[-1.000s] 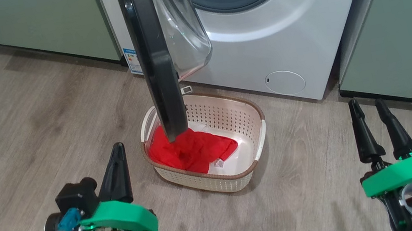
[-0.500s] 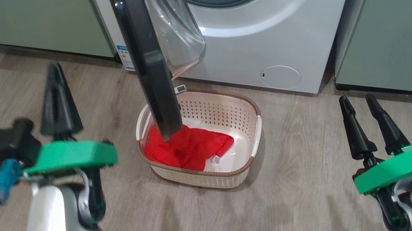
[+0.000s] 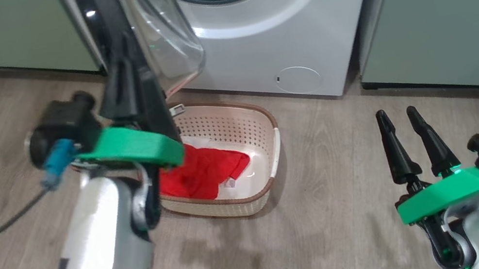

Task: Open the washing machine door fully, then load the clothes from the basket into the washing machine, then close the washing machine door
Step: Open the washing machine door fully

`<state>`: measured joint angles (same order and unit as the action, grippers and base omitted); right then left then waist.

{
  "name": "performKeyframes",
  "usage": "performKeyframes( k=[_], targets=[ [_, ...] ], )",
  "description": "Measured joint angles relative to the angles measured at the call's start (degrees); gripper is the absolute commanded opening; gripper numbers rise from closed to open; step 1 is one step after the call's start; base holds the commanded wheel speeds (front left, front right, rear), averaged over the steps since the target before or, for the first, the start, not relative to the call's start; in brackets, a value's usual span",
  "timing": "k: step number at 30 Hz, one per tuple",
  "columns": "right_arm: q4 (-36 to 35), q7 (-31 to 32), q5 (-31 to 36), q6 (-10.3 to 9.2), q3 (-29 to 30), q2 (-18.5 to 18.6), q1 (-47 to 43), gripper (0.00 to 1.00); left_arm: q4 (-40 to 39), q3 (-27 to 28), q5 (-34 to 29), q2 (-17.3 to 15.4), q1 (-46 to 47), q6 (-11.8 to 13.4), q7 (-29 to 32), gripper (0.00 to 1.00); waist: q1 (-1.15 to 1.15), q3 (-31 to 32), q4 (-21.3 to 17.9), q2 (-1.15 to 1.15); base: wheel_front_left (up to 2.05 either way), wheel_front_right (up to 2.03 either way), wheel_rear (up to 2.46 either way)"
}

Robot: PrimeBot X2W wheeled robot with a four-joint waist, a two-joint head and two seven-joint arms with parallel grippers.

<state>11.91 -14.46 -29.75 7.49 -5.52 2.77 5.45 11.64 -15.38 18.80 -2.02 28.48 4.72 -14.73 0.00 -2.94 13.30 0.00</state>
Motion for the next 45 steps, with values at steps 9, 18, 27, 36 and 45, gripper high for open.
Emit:
performKeyframes(
  k=[9, 18, 27, 36, 45],
  targets=[
    [0.4, 0.0, -0.1, -0.01, -1.0, 0.0, 0.3, 1.00, 9.7, -4.9, 1.3, 0.0, 0.0, -1.0, 0.0, 0.00, 0.00, -1.1, -3.3, 0.00, 0.00, 0.00, 0.00],
    [0.4, 0.0, -0.1, -0.01, -1.0, 0.0, 1.0, 1.00, 16.2, -5.0, 2.4, 0.0, 0.0, -1.0, 0.0, 0.00, 0.00, -2.8, -5.1, 0.00, 0.00, 0.00, 0.00],
    [0.3, 0.0, -0.7, -0.01, -1.3, 0.0, 1.4, 1.00, 19.4, -2.9, 2.5, 0.2, 0.7, 0.6, 0.0, 0.00, 0.01, -4.1, -3.4, 0.00, 0.00, 0.00, 0.00],
    [0.2, 0.0, -1.3, 0.00, -2.1, 0.0, 2.5, 1.00, 20.2, 0.7, 1.7, 0.4, 1.3, 0.6, 0.0, 0.00, 0.01, -6.1, -0.4, 0.00, 0.00, 0.00, 0.00],
    [0.2, 0.0, -0.5, -0.01, -2.3, 0.8, 4.6, 1.00, 20.2, 9.2, -0.9, 0.5, 2.8, 0.5, 0.0, 0.00, 0.01, -9.3, 2.6, 0.00, 0.00, 0.00, 0.00]
  ],
)
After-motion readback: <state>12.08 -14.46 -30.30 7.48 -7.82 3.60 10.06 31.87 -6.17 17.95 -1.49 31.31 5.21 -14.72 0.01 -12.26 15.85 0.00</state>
